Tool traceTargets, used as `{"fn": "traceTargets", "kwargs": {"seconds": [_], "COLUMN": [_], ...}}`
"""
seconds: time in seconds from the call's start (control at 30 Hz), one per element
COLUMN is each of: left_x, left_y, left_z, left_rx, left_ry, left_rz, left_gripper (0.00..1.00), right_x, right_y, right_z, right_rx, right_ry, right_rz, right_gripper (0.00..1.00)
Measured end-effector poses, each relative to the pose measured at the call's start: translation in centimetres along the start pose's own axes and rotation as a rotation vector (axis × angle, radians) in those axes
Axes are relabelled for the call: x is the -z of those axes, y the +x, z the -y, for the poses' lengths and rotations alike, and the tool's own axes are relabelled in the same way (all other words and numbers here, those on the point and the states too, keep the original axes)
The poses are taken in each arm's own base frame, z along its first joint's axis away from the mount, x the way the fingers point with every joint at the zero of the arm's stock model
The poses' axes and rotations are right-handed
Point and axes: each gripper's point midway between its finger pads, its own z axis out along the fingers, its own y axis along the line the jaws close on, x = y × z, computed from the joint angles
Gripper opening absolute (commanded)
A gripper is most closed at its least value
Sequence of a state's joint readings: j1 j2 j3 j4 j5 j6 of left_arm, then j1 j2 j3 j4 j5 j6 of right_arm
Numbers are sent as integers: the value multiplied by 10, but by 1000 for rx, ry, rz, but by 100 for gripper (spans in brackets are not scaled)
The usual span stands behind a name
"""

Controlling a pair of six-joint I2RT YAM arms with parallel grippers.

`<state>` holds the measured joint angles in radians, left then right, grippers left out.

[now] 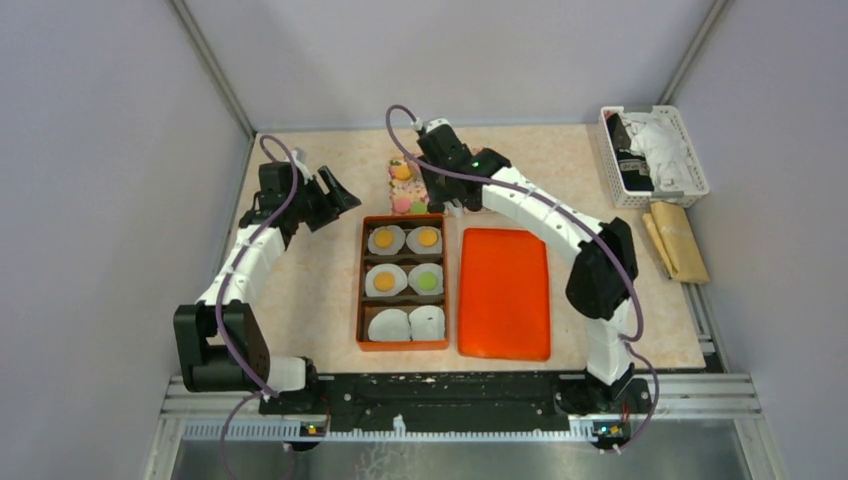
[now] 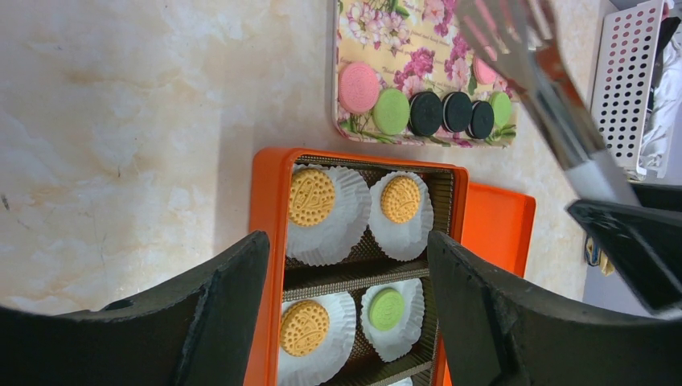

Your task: Pack the cookies

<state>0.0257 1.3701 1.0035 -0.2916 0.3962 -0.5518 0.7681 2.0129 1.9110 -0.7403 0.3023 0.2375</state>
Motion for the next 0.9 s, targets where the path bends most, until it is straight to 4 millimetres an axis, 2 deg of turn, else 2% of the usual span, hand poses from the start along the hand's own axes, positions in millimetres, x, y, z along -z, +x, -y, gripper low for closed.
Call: {"fn": "traceTargets", "kwargs": {"seconds": [0.17, 0.27, 0.4, 0.53, 0.67, 0.77, 0.9], "left_x": [0, 2, 4, 5, 5, 5, 5], "left_y": [0, -1, -3, -3, -3, -3, -3], "left_z": [0, 2, 4, 4, 4, 4, 5], "left_rx": [0, -3, -6, -3, -2, 0, 2], "left_ry": [0, 3, 7, 8, 9, 9, 9], "left_rz": [1, 6, 14, 16, 16, 16, 16], "left_gripper": [78, 78, 78, 78, 78, 78, 78], "right_x": [38, 56, 88, 130, 167, 185, 193], "right_y": [-17, -12, 18, 58, 94, 115, 146], "right_z": [4, 2, -21, -59, -82, -89, -95], "right_rx": [-17, -2, 82, 194, 294, 342, 380], "right_ry": [-25, -39, -84, -190, -278, -322, -360], "right_rz": [77, 94, 87, 83, 69, 52, 3], "right_gripper": [8, 8, 8, 8, 8, 8, 8]}}
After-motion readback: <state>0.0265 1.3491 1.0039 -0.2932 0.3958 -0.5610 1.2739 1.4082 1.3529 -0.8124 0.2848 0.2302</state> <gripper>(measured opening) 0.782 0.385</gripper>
